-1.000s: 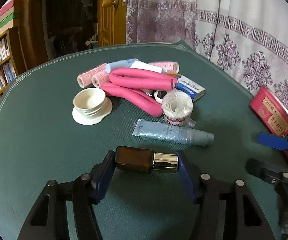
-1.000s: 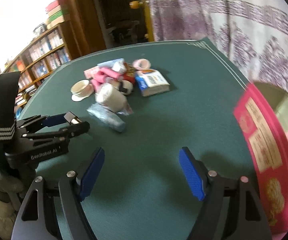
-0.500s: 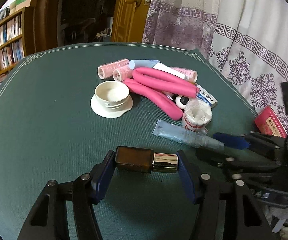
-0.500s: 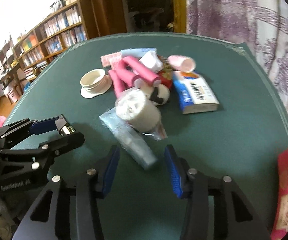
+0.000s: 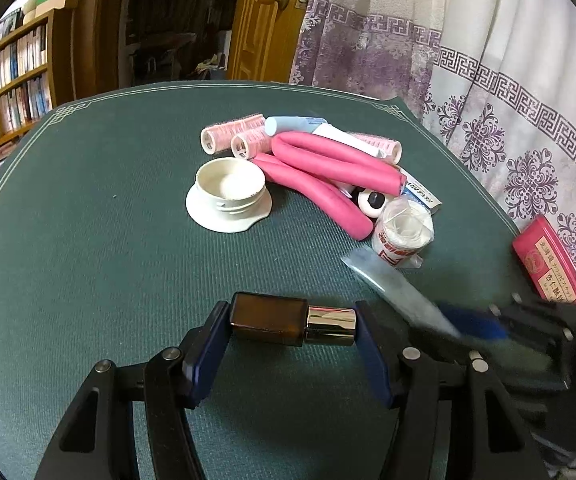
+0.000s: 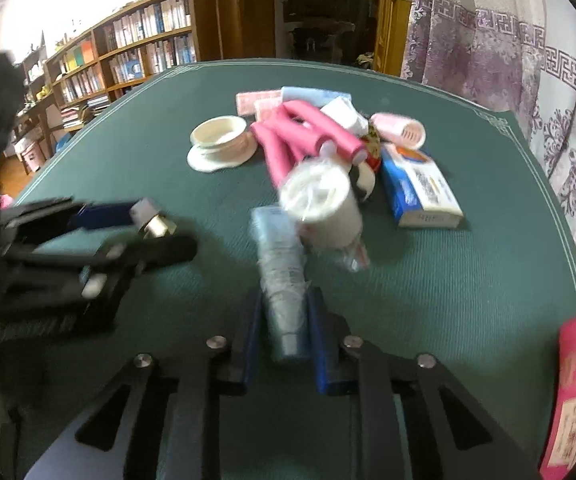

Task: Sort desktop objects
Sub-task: 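Grasp the blue tube with the right tool while the left tool holds the brown bottle, then carry the bottle and tube to the tin and release them inside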

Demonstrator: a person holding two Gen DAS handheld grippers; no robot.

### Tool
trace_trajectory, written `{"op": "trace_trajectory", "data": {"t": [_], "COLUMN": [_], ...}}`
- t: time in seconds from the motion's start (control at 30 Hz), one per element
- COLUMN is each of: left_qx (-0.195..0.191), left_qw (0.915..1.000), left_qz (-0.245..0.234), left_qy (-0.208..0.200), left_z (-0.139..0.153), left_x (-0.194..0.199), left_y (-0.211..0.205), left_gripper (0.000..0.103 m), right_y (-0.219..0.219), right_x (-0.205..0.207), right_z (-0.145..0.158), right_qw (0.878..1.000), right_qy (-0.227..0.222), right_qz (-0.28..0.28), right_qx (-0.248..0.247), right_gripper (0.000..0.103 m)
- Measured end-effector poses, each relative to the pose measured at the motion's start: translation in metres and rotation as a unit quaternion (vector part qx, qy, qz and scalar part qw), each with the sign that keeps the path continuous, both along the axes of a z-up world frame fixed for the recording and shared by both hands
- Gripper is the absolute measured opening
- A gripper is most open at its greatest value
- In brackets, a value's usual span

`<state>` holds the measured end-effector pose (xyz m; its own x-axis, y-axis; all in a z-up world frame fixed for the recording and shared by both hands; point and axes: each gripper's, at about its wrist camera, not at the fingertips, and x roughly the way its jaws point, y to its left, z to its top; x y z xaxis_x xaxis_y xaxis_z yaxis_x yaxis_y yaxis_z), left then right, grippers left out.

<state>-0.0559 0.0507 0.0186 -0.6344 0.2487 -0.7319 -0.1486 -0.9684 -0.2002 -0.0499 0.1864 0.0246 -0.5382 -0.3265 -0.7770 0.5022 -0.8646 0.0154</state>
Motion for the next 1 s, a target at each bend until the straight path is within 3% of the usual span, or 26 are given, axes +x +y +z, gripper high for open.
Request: {"op": "trace_trajectory", "data": {"t": [0.4, 0.5, 0.53, 0.57, 0.7, 0.9, 1.0], "left_qx": [-0.013, -0.015, -0.015, -0.014, -0.012, -0.014, -0.013], "left_qw": [0.9998, 0.9997, 0.9997, 0.9997, 0.9997, 0.9994, 0.9994], "left_qz": [-0.015, -0.017, -0.017, -0.016, -0.017, -0.022, -0.024], "left_qy": [0.008, 0.012, 0.013, 0.013, 0.014, 0.020, 0.023], "left_z": [0.003, 0.004, 0.004, 0.005, 0.005, 0.007, 0.008], "left_x": [0.006, 0.009, 0.010, 0.010, 0.012, 0.016, 0.018], "left_y": [0.009, 0.011, 0.011, 0.011, 0.010, 0.013, 0.013], "left_gripper": [0.062, 0.062, 0.062, 0.062, 0.062, 0.062, 0.062], "right_y": [0.044, 0.042, 0.039, 0.037, 0.026, 0.026, 0.024], "right_x": [0.066, 0.063, 0.061, 0.060, 0.053, 0.048, 0.052], "right_z": [-0.004, -0.003, -0.002, -0.002, -0.005, -0.005, -0.005], "right_qw": [0.999, 0.998, 0.998, 0.998, 0.998, 0.998, 0.998], "right_qy": [-0.031, -0.033, -0.031, -0.028, -0.016, -0.004, -0.001], "right_qz": [-0.036, -0.041, -0.044, -0.048, -0.055, -0.067, -0.065], "right_qx": [-0.022, -0.027, -0.026, -0.024, -0.002, 0.010, 0.015], "right_gripper": [0.026, 0.049, 0.064, 0.070, 0.064, 0.028, 0.025]}}
